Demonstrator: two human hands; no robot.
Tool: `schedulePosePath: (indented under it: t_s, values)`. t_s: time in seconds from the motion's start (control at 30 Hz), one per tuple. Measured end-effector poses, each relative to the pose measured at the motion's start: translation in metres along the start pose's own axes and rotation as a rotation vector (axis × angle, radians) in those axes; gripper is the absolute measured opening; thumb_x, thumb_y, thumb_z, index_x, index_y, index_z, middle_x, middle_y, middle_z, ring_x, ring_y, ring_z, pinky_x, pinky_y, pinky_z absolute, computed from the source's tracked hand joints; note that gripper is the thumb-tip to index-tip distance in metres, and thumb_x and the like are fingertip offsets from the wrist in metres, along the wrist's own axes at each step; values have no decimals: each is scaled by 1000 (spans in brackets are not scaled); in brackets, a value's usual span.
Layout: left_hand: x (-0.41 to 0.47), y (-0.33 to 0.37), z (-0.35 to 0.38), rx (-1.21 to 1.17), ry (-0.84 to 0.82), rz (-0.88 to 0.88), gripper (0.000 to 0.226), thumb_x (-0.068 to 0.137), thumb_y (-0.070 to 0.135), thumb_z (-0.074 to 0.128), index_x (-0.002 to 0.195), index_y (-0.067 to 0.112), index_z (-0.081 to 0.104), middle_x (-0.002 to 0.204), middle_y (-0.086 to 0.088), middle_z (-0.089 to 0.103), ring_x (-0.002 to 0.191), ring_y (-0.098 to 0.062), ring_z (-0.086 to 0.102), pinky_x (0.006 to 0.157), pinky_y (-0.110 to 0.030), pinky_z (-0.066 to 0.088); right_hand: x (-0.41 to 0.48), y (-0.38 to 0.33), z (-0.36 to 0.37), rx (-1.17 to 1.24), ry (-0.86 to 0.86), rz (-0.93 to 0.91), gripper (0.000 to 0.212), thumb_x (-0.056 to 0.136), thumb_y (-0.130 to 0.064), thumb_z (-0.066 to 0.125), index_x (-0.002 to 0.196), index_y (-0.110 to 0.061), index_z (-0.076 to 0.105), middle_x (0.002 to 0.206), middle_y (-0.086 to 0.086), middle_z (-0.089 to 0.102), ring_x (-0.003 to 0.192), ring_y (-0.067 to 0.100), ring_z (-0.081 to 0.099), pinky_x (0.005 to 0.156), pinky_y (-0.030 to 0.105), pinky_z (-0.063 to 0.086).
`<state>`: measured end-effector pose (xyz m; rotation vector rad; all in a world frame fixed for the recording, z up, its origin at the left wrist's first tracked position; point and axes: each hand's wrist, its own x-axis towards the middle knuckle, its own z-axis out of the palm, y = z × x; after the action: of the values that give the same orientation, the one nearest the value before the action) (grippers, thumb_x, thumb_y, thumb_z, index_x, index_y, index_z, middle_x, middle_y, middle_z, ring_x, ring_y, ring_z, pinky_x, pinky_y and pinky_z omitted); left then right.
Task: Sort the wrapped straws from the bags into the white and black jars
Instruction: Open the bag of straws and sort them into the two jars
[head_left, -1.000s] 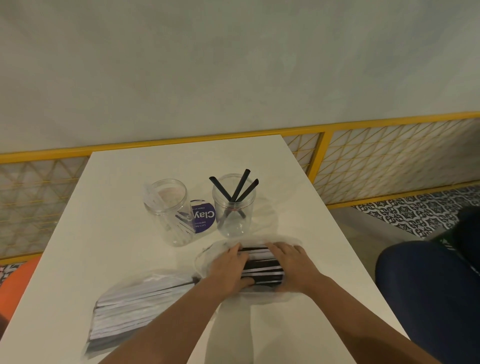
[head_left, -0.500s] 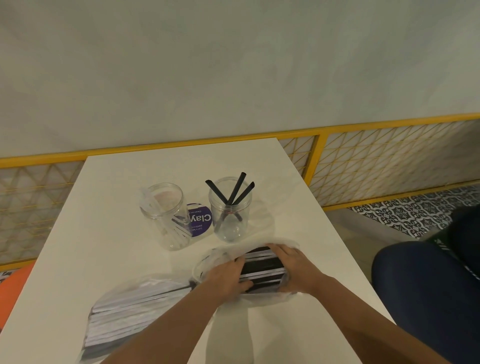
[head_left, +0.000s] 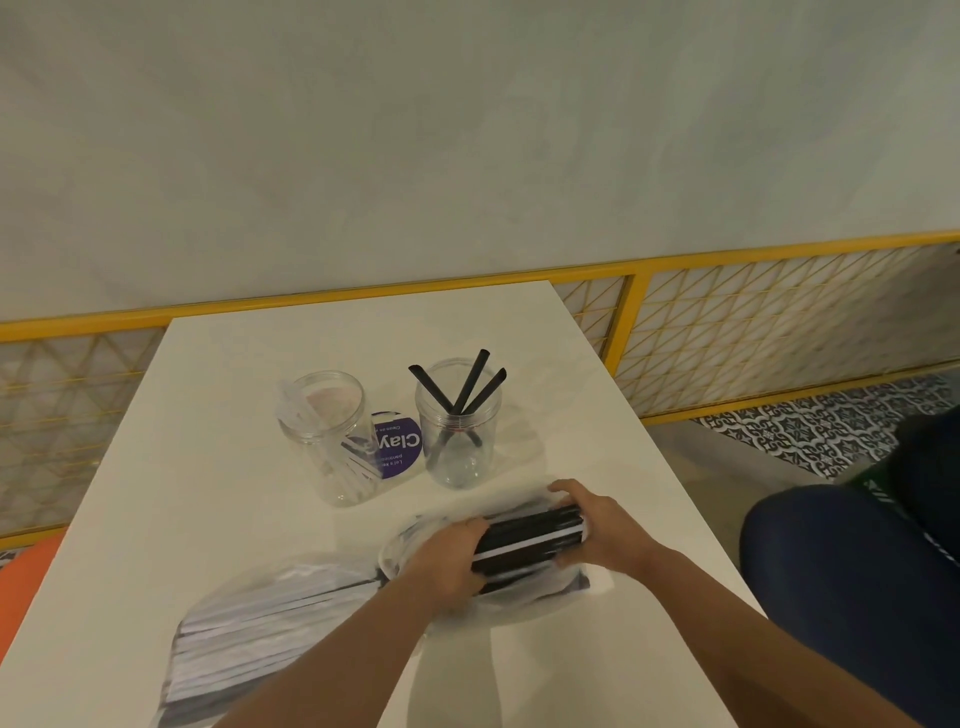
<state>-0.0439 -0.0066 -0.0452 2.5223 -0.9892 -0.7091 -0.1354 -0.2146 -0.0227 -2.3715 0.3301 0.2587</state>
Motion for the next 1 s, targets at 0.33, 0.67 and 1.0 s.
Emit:
schedulePosePath:
  t_s: [0.33, 0.67, 1.0]
  values:
    - [-5, 6, -25, -329, 98, -20, 34, 72, 13, 69, 105, 16, 63, 92, 0, 67, 88, -16, 64, 77, -23, 50, 0, -4, 4, -32, -38, 68, 53, 76, -24, 75, 122, -19, 49, 100, 2, 62, 91, 15, 57, 69, 6, 37]
    - [-9, 31, -74, -980, 68, -51, 40, 64, 16, 77, 101, 8, 65, 85, -6, 67, 83, -18, 66, 72, -29, 54, 8, -43, -13, -86, 104, -53, 25, 83, -21, 67, 104, -8, 64, 76, 0, 61, 78, 18, 60, 76, 23, 46]
    - [-19, 40, -99, -1313, 116, 21, 26, 80, 2, 66, 105, 5, 64, 77, -1, 68, 74, -14, 65, 69, -26, 51, 18, -154, -42, 451, 277, -135, 21, 92, -35, 52, 97, -16, 59, 91, 7, 66, 76, 15, 62, 66, 26, 50]
